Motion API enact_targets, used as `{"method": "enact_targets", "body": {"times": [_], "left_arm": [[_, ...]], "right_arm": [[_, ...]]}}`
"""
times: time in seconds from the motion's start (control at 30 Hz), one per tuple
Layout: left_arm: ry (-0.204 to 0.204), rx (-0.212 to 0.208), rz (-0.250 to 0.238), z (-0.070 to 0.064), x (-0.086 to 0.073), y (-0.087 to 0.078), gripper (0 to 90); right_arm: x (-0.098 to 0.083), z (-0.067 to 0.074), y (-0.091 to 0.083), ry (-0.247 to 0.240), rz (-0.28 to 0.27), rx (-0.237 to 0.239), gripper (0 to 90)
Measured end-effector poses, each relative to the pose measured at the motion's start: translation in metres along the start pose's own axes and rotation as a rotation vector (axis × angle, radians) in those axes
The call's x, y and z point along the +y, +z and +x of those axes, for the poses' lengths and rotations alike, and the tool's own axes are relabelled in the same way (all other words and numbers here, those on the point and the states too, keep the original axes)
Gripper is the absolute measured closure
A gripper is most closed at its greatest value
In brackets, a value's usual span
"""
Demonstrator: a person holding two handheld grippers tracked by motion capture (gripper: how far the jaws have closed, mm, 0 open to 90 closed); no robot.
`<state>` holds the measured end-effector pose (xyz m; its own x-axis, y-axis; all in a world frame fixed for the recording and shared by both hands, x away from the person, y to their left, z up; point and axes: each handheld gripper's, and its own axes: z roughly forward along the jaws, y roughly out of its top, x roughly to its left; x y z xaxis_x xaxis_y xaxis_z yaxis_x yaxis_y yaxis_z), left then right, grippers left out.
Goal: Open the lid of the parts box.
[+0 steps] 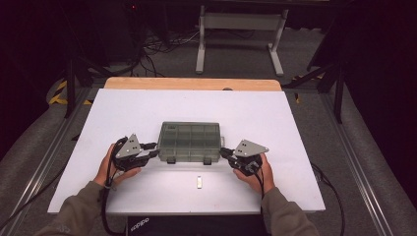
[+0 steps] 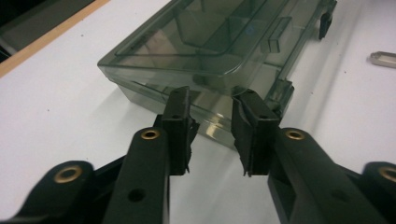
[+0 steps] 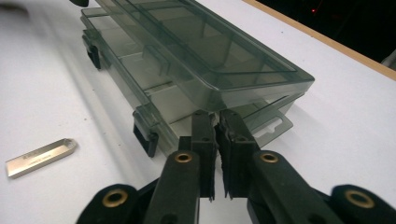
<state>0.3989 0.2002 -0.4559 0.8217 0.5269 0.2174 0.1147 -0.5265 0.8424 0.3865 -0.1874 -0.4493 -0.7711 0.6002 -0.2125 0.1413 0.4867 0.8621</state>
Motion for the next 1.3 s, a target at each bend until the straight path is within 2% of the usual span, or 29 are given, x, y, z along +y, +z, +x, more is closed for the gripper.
{"method": "enact_targets", "body": {"times": [0.03,0.07,0.13,0.27,0.43,0.63,0.83,1.03,1.2,1.3], "left_arm": [[0.000,0.000,0.000,0.000,0.000,0.000,65.6],[-0.001,0.013,-0.001,0.000,0.001,0.001,64.5],[-0.005,0.021,-0.003,0.002,0.003,0.002,63.5],[0.005,0.054,-0.014,0.004,0.007,0.003,56.6],[0.020,0.072,-0.022,0.006,0.013,0.003,50.7],[0.038,0.092,-0.042,0.010,0.024,-0.003,49.6],[0.078,0.108,-0.026,0.019,0.038,-0.006,50.6],[0.113,0.113,-0.016,0.027,0.054,-0.005,52.6],[0.115,0.115,-0.015,0.034,0.063,-0.003,53.4],[0.106,0.117,-0.026,0.040,0.068,-0.002,54.0]], "right_arm": [[0.000,0.000,0.000,0.000,0.000,0.000,81.2],[0.001,-0.001,0.001,-0.010,-0.005,-0.025,76.0],[0.001,-0.001,0.000,-0.015,-0.009,-0.031,73.7],[0.006,-0.003,0.002,-0.052,-0.014,-0.086,62.6],[0.011,-0.007,0.002,-0.082,-0.029,-0.129,55.6],[0.024,-0.011,-0.002,-0.102,-0.056,-0.140,55.5],[0.037,-0.015,-0.003,-0.129,-0.061,-0.147,56.0],[0.051,-0.023,-0.004,-0.135,-0.074,-0.154,57.1],[0.062,-0.028,-0.002,-0.145,-0.071,-0.155,58.3],[0.067,-0.033,-0.001,-0.135,-0.069,-0.150,59.7]]}}
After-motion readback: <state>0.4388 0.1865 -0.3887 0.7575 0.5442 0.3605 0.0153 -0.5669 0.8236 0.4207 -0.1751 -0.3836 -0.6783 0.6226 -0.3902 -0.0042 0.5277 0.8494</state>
